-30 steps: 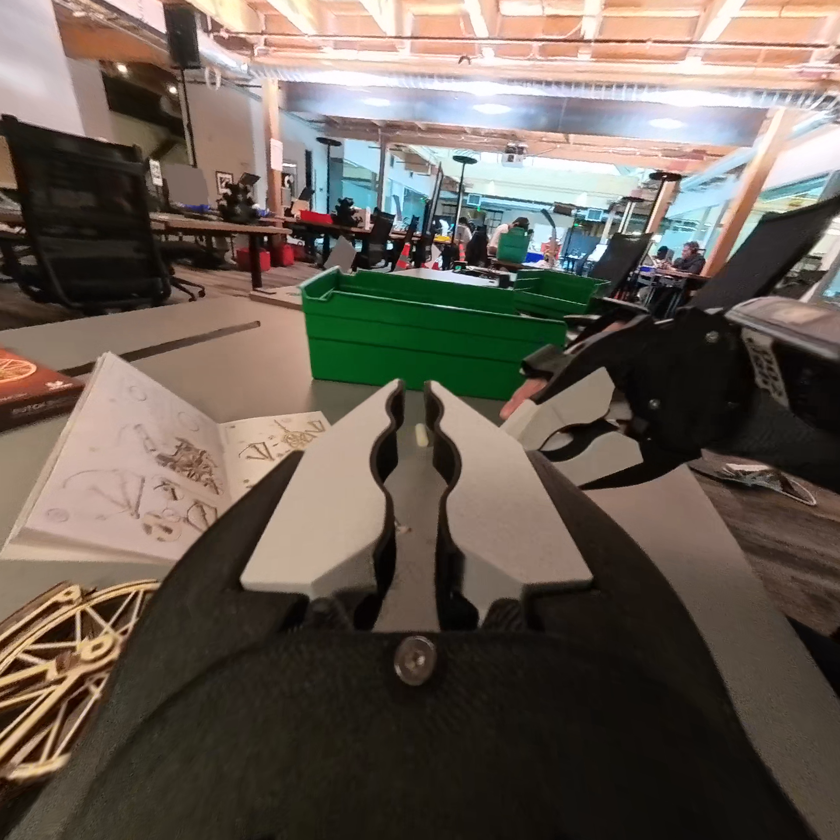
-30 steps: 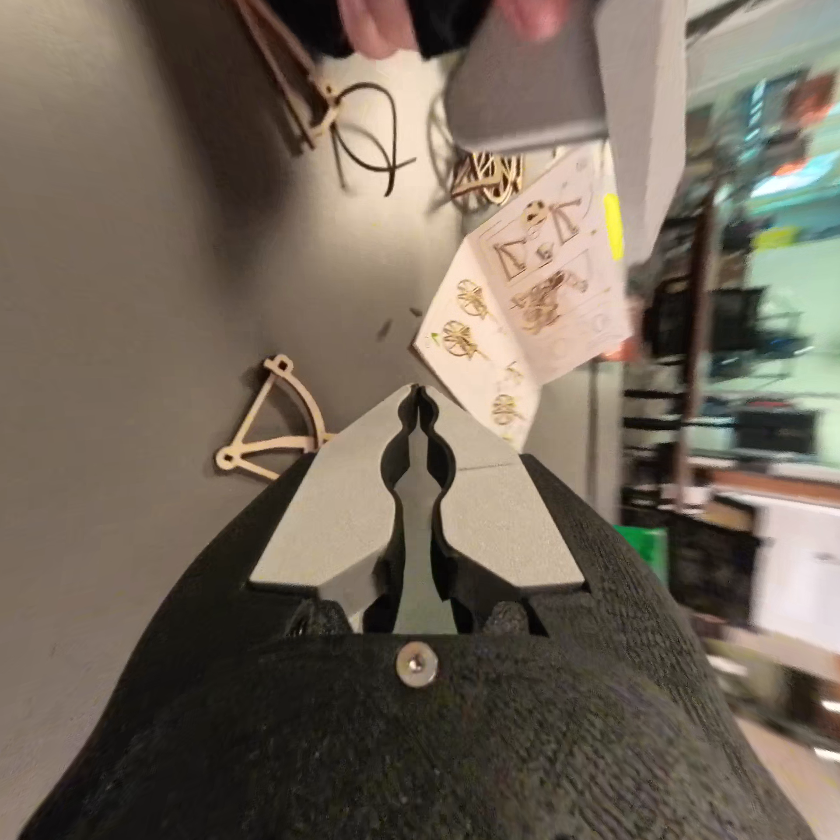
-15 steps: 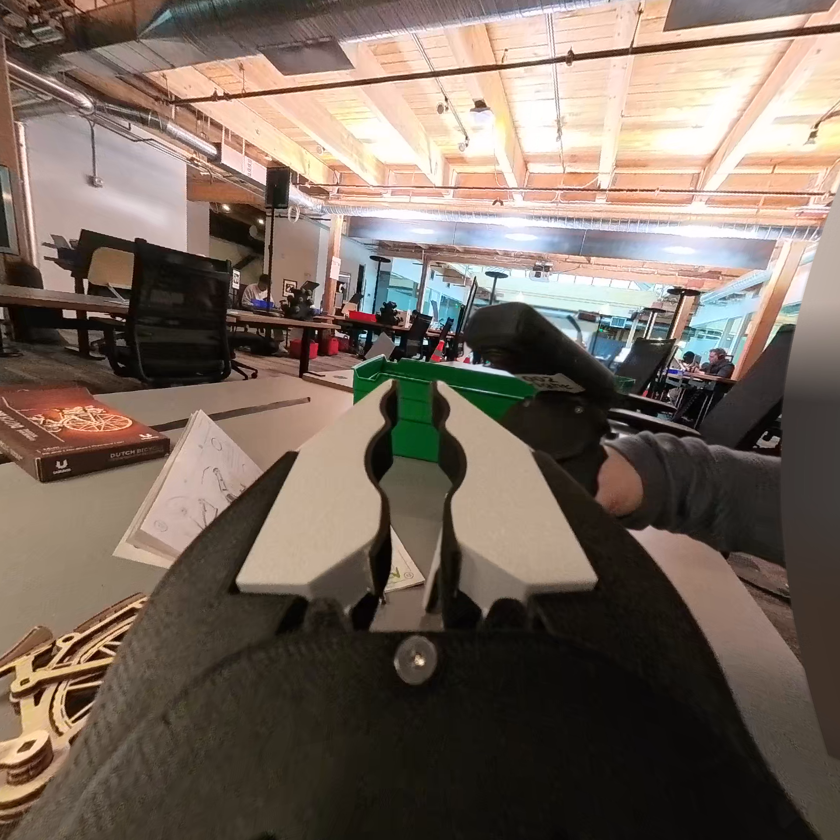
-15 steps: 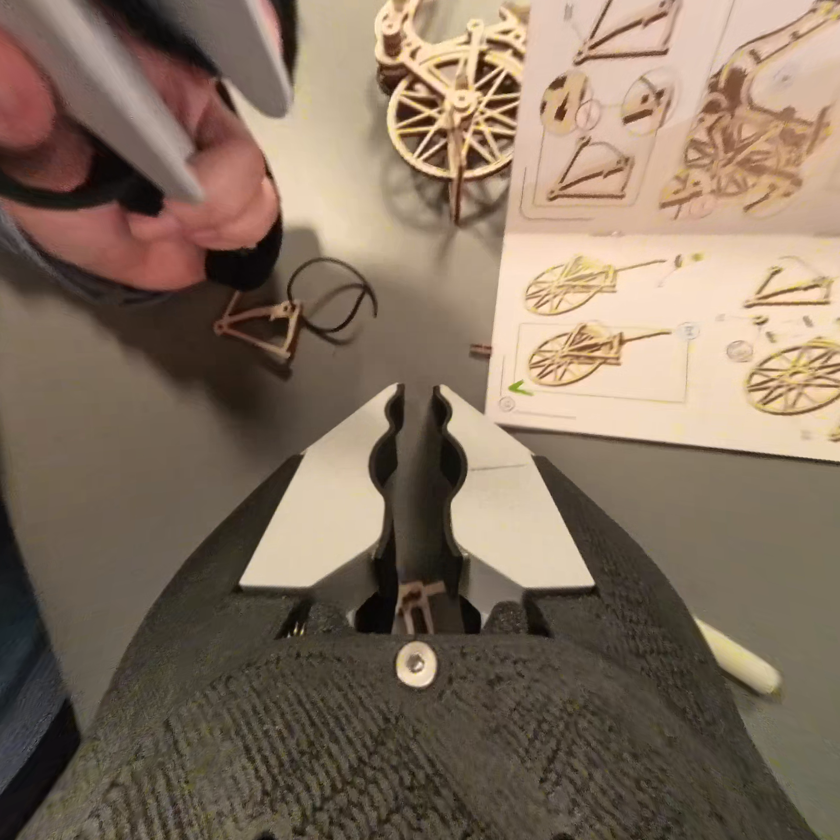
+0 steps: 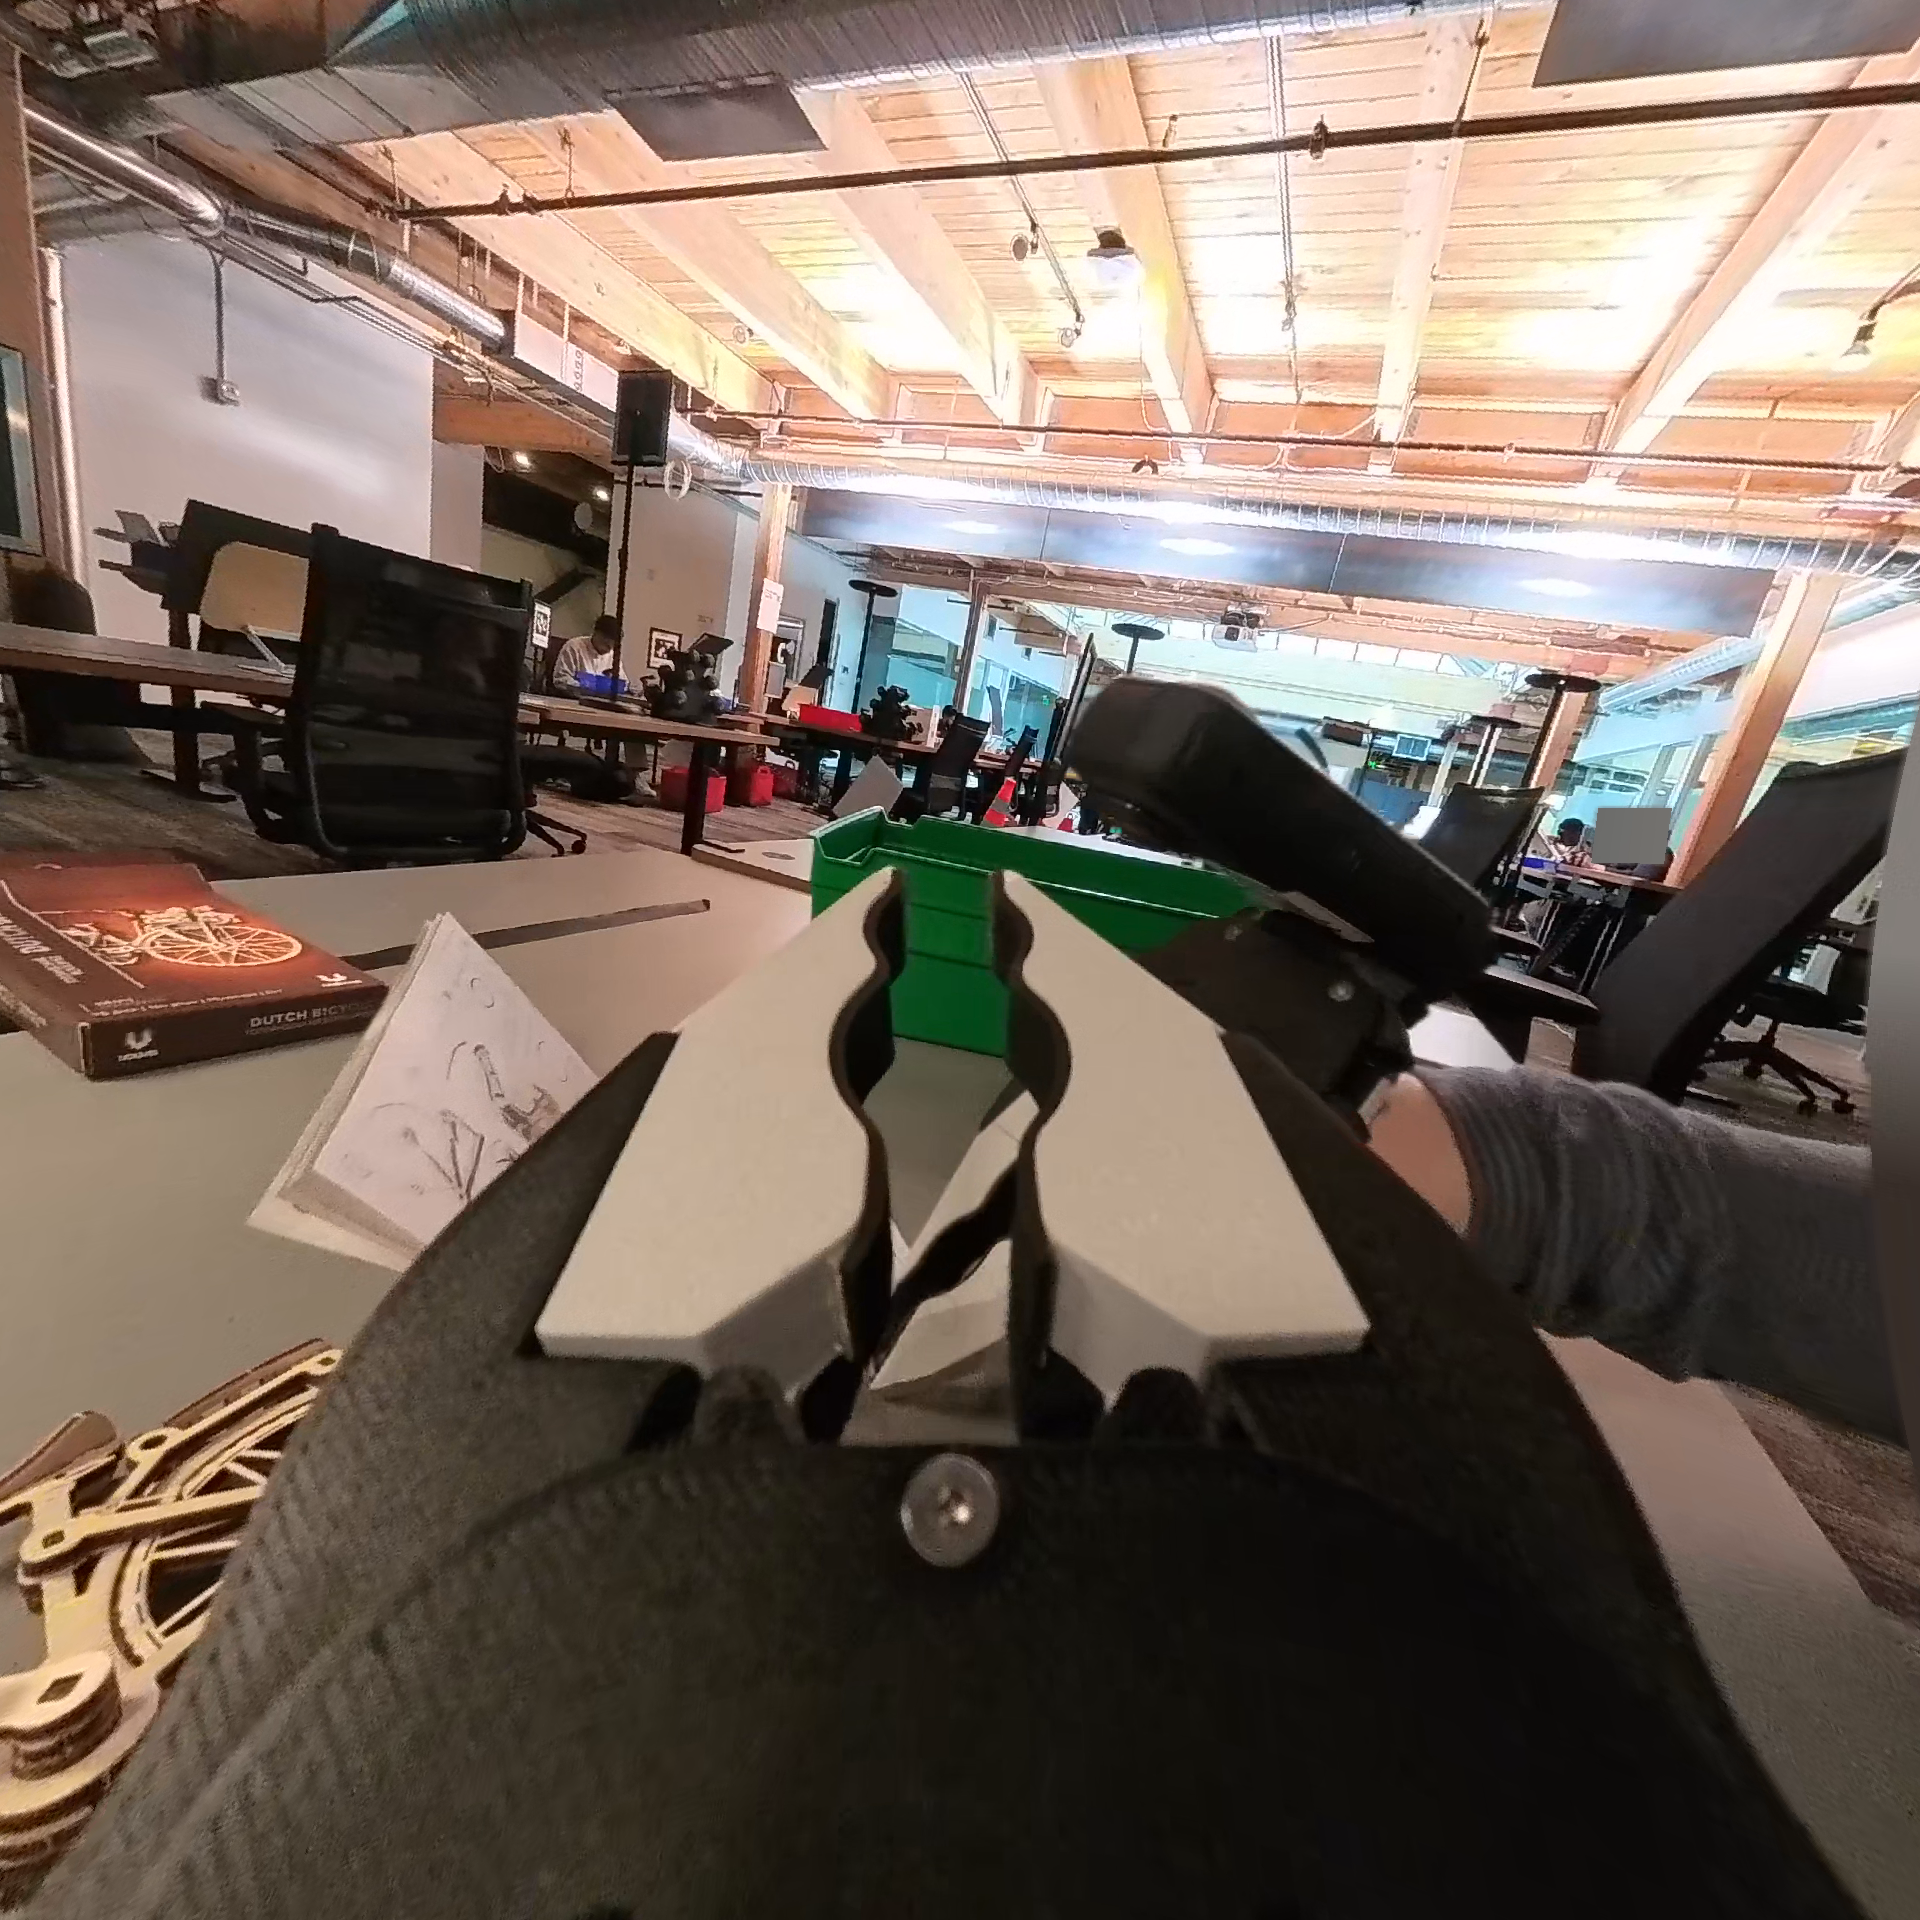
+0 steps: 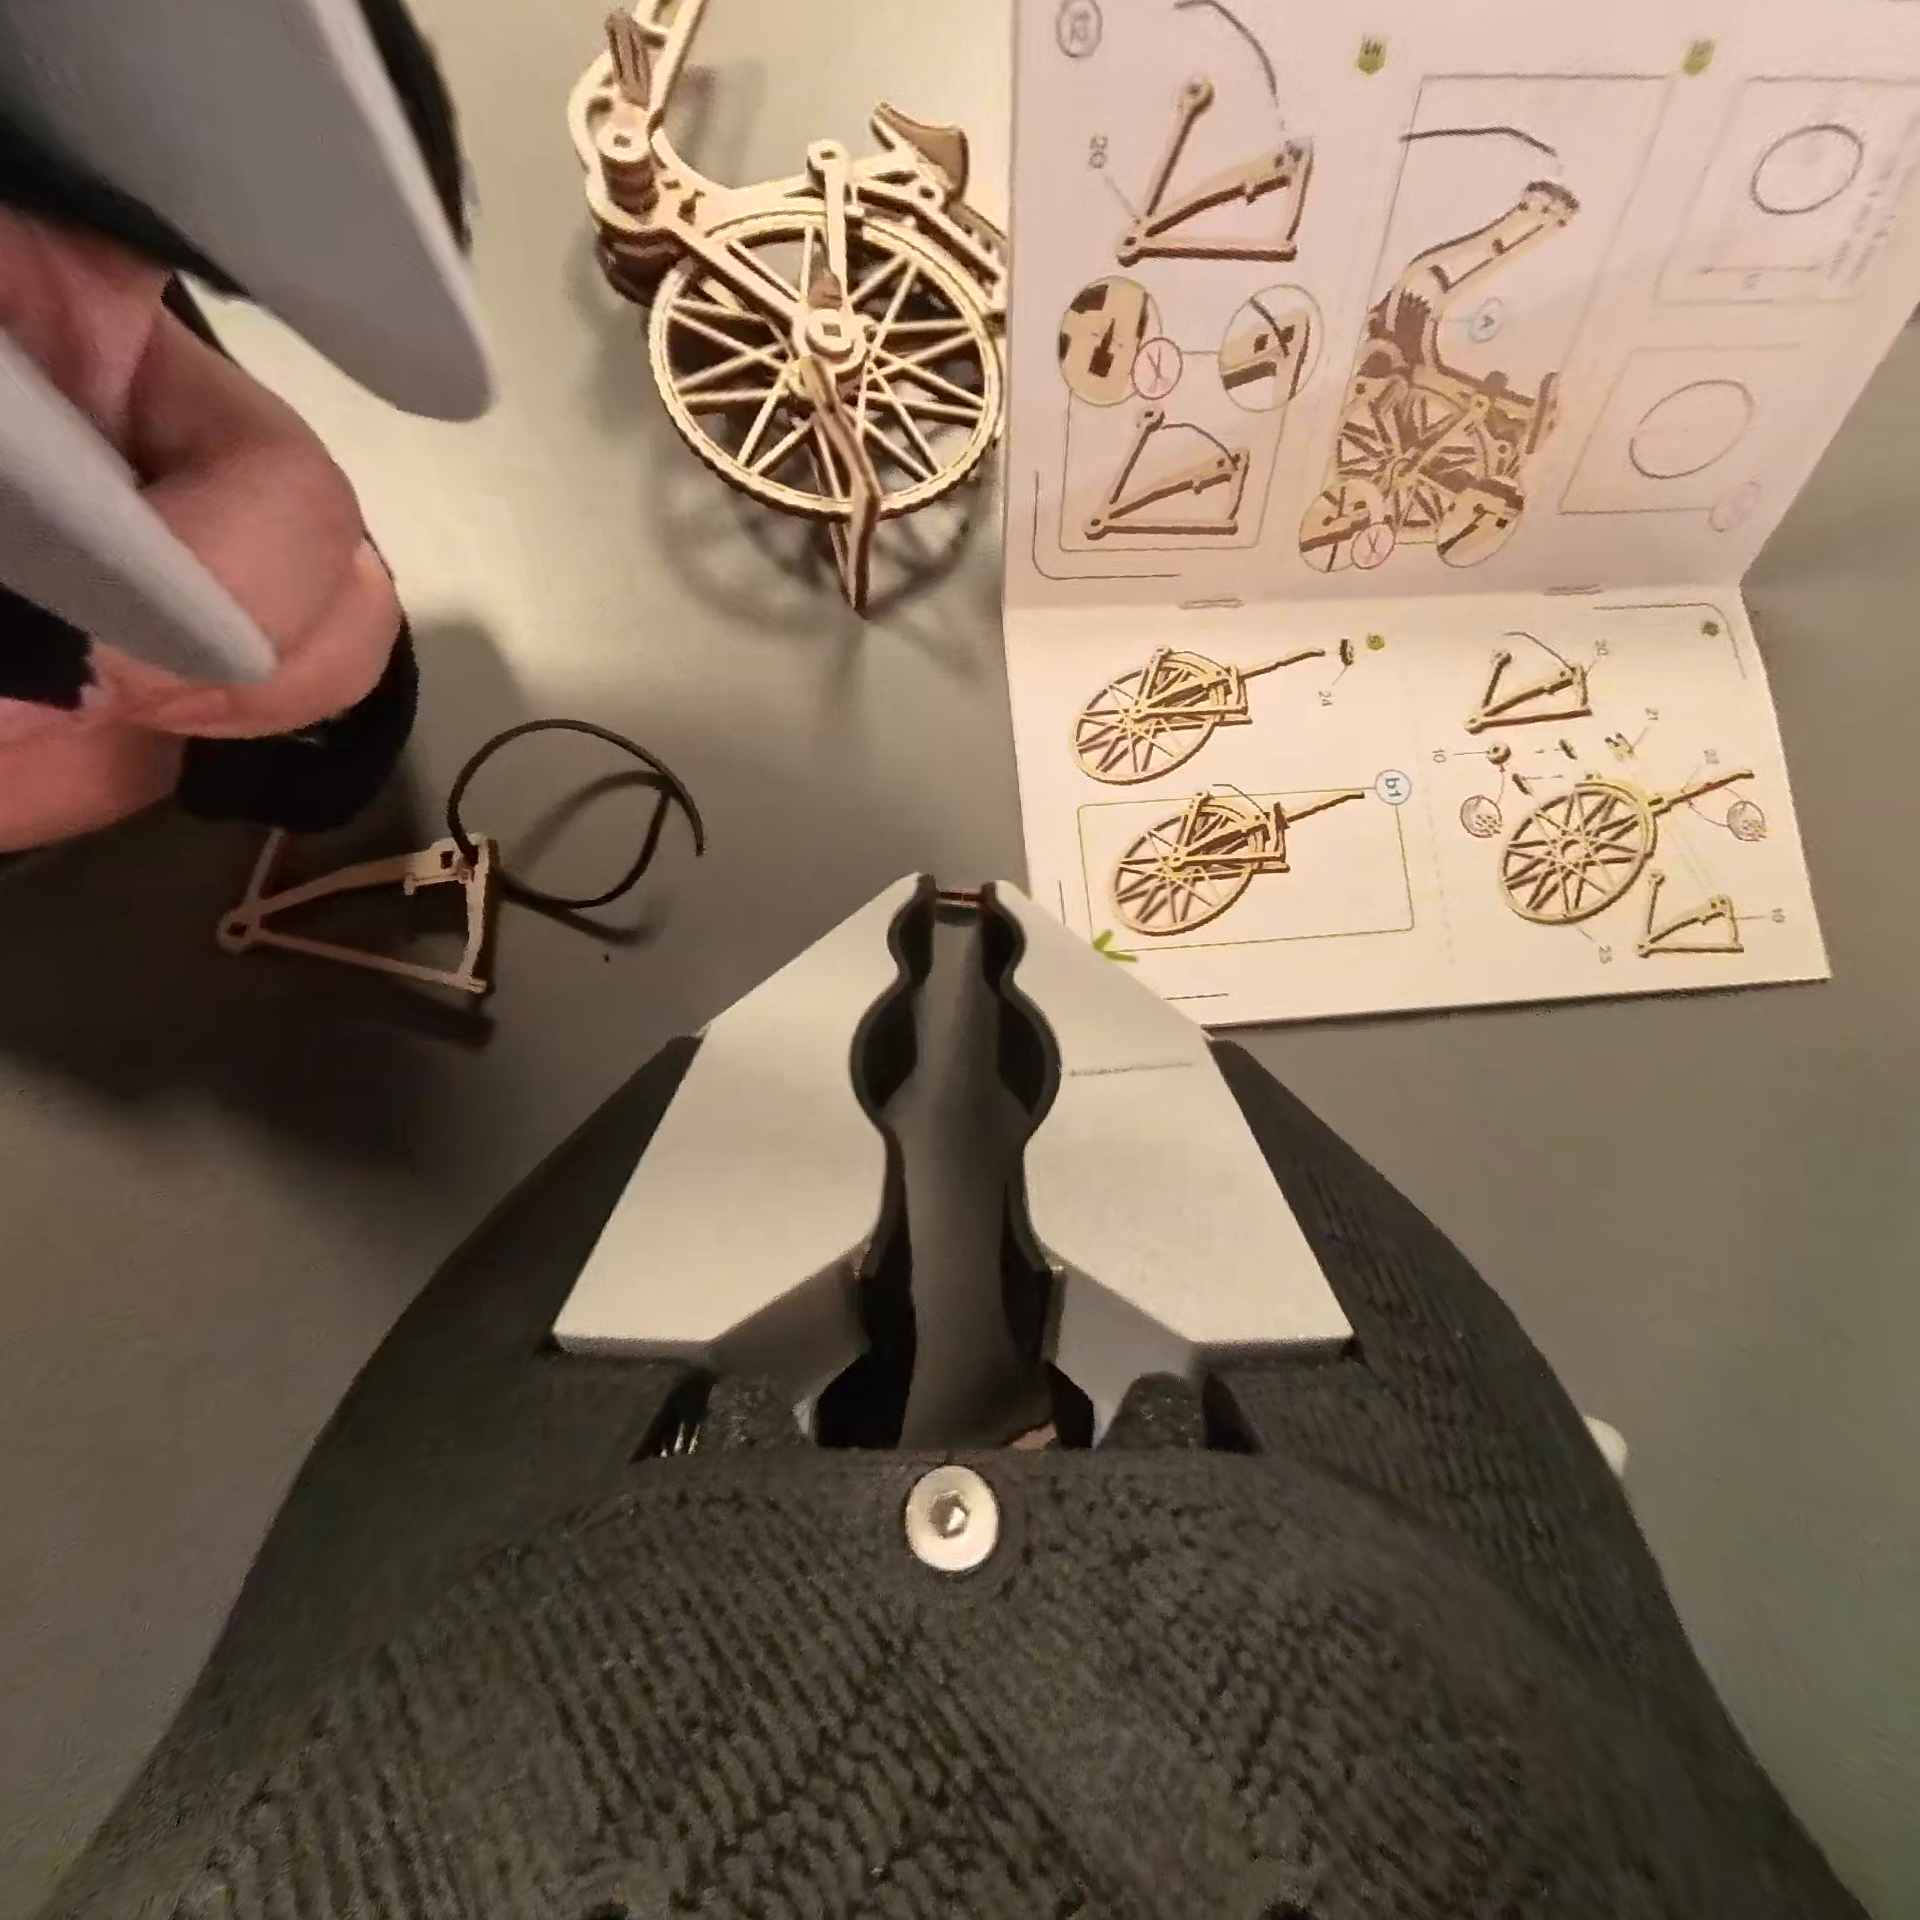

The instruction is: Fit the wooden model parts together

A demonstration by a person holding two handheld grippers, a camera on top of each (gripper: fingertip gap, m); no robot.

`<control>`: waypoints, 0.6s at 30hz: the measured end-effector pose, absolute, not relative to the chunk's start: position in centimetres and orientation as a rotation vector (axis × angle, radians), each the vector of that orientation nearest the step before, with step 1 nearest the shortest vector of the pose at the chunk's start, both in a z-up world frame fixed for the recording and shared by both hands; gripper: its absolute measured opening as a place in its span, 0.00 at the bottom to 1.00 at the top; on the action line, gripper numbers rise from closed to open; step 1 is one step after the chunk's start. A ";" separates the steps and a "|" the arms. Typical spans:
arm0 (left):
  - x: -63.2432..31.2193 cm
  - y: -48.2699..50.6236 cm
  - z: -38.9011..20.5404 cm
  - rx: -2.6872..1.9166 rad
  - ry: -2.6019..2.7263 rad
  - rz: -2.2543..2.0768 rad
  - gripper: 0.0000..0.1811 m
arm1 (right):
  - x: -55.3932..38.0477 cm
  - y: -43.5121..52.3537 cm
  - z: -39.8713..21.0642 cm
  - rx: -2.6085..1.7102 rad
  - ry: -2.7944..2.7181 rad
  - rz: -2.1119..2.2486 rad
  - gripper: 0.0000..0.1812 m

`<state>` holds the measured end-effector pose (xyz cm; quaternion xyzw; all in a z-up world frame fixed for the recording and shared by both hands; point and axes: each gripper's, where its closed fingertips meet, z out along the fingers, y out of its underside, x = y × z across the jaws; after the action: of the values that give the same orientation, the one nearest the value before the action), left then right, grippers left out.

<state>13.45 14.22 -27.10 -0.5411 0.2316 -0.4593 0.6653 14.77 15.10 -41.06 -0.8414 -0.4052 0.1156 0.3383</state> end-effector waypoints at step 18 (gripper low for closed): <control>13.9 14.3 -27.5 -1.248 0.539 -1.067 0.08 | 14.6 4.6 -40.8 -1.825 -1.666 0.480 0.10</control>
<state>13.92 14.29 -27.55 -0.5491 0.2372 -0.4694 0.6496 14.64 4.65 -40.79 -0.6898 -0.6300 0.1814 0.3072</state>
